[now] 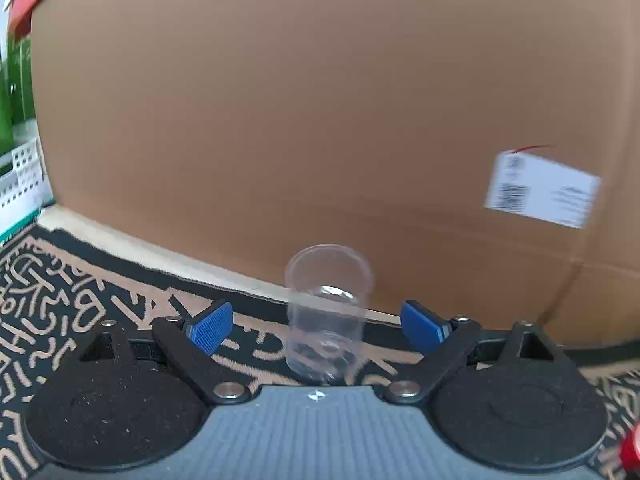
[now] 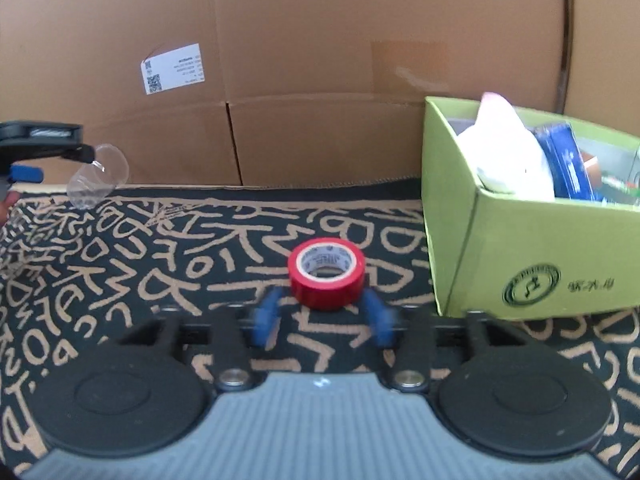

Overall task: Organize objects
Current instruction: 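Grasp the clear plastic cup with the left tool while the right tool grasps the red tape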

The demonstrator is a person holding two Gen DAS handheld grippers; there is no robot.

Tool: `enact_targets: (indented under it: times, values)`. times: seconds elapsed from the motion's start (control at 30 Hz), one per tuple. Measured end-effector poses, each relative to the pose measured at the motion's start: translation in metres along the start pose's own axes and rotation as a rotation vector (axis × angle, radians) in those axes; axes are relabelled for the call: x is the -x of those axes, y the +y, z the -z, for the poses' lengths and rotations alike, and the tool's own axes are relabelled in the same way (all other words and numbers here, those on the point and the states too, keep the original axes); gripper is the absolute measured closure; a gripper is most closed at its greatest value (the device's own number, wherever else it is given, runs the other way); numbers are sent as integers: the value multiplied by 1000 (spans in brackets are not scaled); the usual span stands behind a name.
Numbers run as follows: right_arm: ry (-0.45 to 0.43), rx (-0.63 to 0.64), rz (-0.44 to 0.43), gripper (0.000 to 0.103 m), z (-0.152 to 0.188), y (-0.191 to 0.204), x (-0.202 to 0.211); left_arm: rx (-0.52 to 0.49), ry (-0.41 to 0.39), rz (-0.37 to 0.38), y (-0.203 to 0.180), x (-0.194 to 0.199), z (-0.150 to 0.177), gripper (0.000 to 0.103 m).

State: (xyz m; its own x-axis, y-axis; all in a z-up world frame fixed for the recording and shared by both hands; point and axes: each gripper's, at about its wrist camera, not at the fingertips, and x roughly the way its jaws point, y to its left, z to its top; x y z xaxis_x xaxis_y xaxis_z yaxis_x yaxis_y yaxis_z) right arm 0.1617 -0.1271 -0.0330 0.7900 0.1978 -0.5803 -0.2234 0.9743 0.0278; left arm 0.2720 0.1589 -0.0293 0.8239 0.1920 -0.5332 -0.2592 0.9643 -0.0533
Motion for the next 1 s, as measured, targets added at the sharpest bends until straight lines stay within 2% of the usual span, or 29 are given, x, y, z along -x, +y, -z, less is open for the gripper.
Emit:
enact_targets:
  times: [0.13, 0.2, 0.23, 0.27, 0.3, 0.37, 0.5, 0.7, 0.87, 0.9, 0.93, 0.97, 1.0]
  values:
    - [7, 42, 41, 47, -7, 11, -11, 9, 36, 11, 2, -18, -1, 12]
    - [28, 38, 59, 45, -11, 13, -21, 9, 53, 38, 4, -23, -1, 29]
    - [35, 36, 63, 45, -13, 14, -25, 8, 78, 59, 5, -27, 0, 50]
    - [34, 34, 62, 52, -15, 13, -27, 8, 104, 81, 7, -30, 2, 55]
    - [29, 34, 61, 57, -15, 13, -28, 4, 91, 93, 9, -26, 4, 56]
    - [29, 45, 34, 57, -14, 12, -26, -32, 88, 116, 9, -16, 10, 57]
    - [28, 52, -30, 57, -4, 9, -9, -96, 94, 228, -1, 21, 32, 58]
    - [31, 77, -96, 57, 24, 3, 39, -239, 114, 425, -38, 100, 82, 57]
    - [43, 105, -104, 57, 51, -12, 85, -310, 144, 577, -56, 146, 108, 45]
    - [46, 109, -97, 57, 56, -16, 91, -336, 127, 578, -60, 153, 111, 44]
    - [49, 116, -85, 56, 60, -18, 95, -370, 95, 557, -65, 163, 113, 37]
    - [37, 116, -73, 50, 63, -20, 98, -402, 59, 527, -70, 168, 114, 29]
    - [29, 110, -64, 47, 65, -22, 100, -432, 29, 497, -75, 172, 115, 28]
